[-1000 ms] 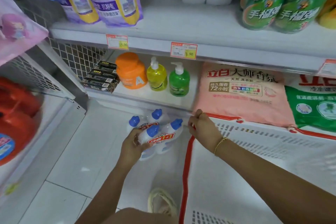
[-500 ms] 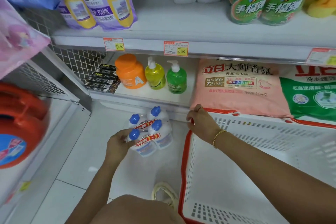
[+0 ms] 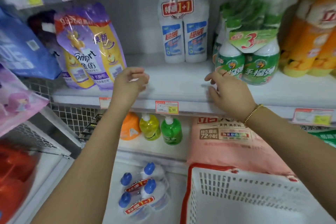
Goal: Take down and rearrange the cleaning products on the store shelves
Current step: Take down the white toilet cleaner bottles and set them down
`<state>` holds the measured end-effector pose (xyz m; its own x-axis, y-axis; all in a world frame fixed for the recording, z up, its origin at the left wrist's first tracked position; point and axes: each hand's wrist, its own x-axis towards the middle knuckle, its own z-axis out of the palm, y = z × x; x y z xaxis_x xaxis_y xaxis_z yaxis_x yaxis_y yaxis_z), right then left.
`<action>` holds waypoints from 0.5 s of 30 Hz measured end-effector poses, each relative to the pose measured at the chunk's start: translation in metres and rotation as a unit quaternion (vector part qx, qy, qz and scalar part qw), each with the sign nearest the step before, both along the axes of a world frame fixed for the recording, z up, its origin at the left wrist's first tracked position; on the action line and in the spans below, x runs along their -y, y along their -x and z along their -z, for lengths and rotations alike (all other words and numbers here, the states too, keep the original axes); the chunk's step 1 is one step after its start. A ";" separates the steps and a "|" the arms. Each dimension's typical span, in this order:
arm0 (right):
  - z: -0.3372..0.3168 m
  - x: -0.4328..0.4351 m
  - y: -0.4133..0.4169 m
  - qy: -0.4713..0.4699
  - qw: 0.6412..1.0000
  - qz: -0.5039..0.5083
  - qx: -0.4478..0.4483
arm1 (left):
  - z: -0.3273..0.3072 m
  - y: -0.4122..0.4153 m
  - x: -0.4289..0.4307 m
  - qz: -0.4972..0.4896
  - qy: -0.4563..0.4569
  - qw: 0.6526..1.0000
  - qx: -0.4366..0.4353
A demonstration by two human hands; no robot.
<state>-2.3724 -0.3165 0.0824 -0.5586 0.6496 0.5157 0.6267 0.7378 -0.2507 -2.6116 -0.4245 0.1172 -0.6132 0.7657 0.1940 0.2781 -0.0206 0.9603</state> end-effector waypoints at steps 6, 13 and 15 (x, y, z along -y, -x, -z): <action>-0.001 -0.025 0.039 0.049 0.991 -0.054 0.111 | -0.012 0.004 -0.105 0.019 0.046 0.999 -0.001; 0.021 -0.029 0.046 -0.018 0.999 -0.007 0.046 | -0.031 0.014 -0.183 -0.019 0.006 1.000 0.020; 0.023 -0.030 0.046 -0.031 0.999 -0.005 0.026 | -0.029 0.024 -0.195 -0.007 0.003 0.999 0.032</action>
